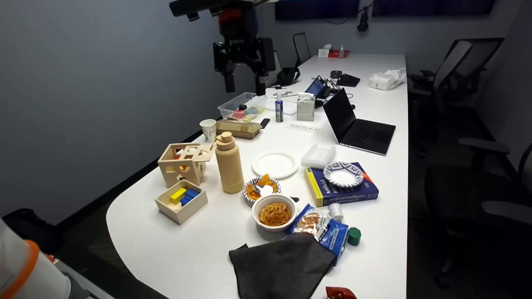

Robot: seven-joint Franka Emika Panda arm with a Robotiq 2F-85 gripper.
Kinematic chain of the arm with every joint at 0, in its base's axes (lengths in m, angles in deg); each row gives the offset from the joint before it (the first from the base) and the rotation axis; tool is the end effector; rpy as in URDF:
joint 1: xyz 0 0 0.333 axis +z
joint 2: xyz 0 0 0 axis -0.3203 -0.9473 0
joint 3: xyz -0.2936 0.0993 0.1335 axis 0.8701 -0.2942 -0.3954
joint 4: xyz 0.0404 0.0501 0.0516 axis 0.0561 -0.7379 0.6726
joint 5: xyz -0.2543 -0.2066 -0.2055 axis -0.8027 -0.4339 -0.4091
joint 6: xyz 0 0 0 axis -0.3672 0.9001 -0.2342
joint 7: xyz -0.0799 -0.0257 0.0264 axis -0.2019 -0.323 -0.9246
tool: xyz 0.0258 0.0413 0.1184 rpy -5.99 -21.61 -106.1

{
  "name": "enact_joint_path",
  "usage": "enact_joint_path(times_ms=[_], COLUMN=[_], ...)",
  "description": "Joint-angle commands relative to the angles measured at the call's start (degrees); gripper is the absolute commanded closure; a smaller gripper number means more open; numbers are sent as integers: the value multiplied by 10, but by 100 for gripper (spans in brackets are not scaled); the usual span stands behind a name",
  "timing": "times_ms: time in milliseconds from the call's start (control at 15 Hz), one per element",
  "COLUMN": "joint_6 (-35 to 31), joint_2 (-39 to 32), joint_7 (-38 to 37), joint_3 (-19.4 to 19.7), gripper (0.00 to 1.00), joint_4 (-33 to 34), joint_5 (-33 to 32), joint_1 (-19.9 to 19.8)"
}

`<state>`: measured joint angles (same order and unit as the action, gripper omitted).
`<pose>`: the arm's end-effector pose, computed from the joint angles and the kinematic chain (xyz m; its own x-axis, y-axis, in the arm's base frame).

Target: Close the lid of the shape sorter

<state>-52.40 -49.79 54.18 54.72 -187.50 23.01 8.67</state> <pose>0.4162 -0.1572 0.5277 0.9654 -0.2420 -0.0974 -0.2299 -0.9657 0.1204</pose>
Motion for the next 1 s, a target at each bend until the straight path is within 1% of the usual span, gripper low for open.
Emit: enact_joint_path(times_ms=[0,267,467,667,933], joint_6=[9,-7,-33,-79,-143], joint_2=[-8,9,3,-38,-109], joint_7=[-31,-127,-210,-282,-338], joint_3=[-3,-33,-74,-122,-174], gripper=[0,0,0,0,0], joint_4=[-3,-59,-92,-91,-70], joint_5=[10,40,59,79,84], joint_1=[8,24,49,83,130])
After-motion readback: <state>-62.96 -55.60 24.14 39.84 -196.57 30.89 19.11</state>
